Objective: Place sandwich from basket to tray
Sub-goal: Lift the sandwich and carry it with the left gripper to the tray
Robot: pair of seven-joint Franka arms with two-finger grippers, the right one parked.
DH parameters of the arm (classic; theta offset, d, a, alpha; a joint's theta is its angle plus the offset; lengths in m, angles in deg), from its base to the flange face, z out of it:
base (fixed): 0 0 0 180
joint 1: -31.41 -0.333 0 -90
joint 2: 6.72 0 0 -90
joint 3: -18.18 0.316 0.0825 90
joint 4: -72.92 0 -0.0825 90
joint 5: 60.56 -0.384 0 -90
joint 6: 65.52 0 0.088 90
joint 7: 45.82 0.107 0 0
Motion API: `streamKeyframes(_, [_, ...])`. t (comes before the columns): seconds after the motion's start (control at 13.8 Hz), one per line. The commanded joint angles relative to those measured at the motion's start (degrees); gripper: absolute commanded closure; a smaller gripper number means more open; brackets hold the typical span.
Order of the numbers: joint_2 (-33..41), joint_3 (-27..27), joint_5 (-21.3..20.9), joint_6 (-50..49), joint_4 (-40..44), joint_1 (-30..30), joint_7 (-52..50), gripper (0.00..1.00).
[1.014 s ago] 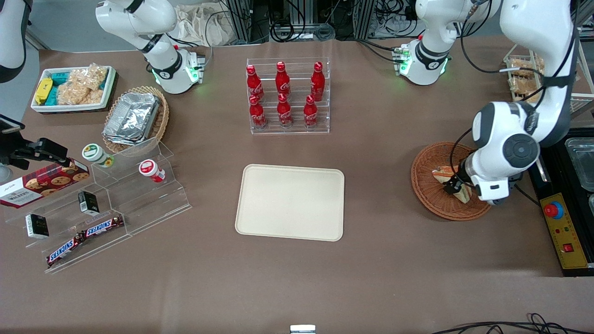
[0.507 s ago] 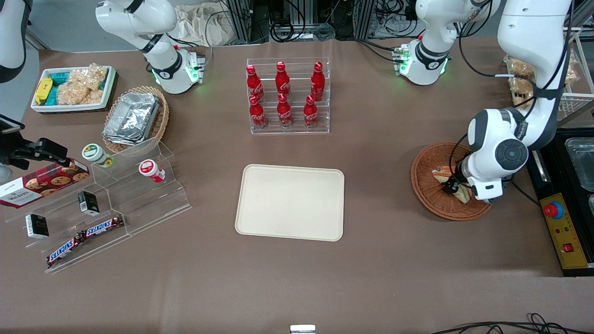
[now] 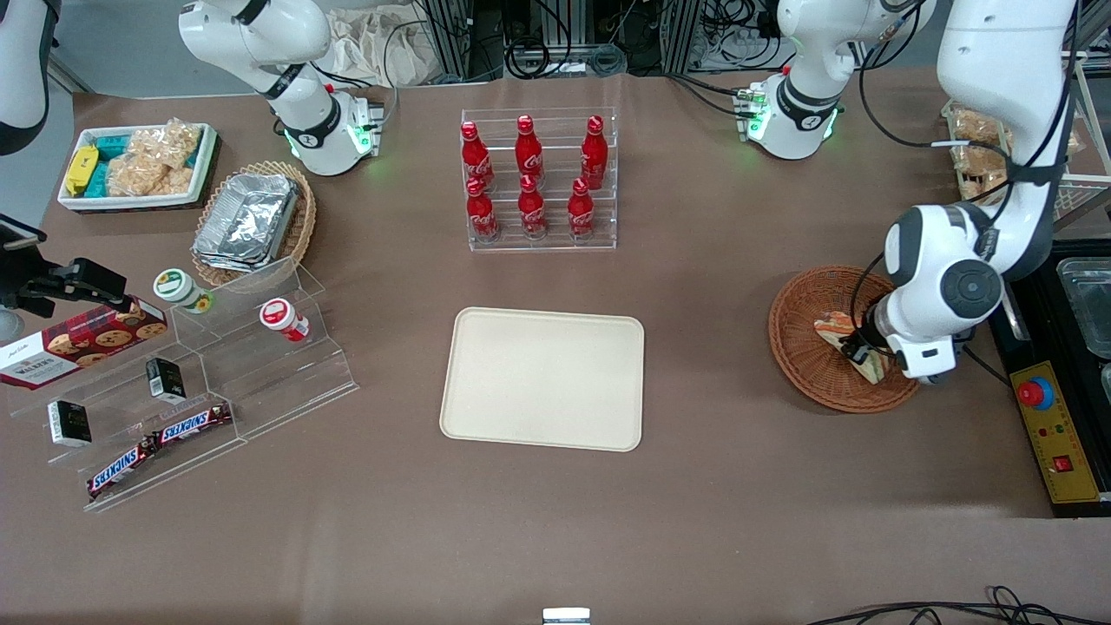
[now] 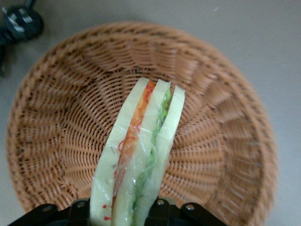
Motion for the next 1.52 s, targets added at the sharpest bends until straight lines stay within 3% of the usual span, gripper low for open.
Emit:
streamKeyframes(0.0, [6.43,-4.38,1.25,-9.85,5.18,2.82,3.46,1.00])
streamKeyframes(0.22, [4.43,-15.35,2.49,-10.14,9.33,3.89,6.53,1.00])
streamKeyframes(0.51, [-4.17,-28.03,-3.03,1.42,11.01,4.59,12.68,1.00])
streamKeyframes(0.8, [-15.34,-28.58,-14.10,18.22,11.88,8.37,13.05,1.00])
streamKeyframes(1.01, [-21.67,-28.49,-16.32,20.10,16.70,8.89,12.43,0.98])
streamKeyframes(1.16, [-23.88,-28.14,-16.93,20.10,19.00,9.95,8.68,0.70])
streamKeyframes(1.23, [-24.32,-28.14,-18.50,20.10,19.79,9.87,7.09,0.35])
streamKeyframes(1.3, [-24.33,-28.05,-19.91,20.10,19.97,9.87,6.11,0.15])
streamKeyframes(1.38, [-24.24,-28.05,-20.10,20.10,20.15,9.78,4.36,0.01])
streamKeyframes(1.45, [-23.81,-28.14,-20.27,20.01,20.24,9.69,2.00,0.01])
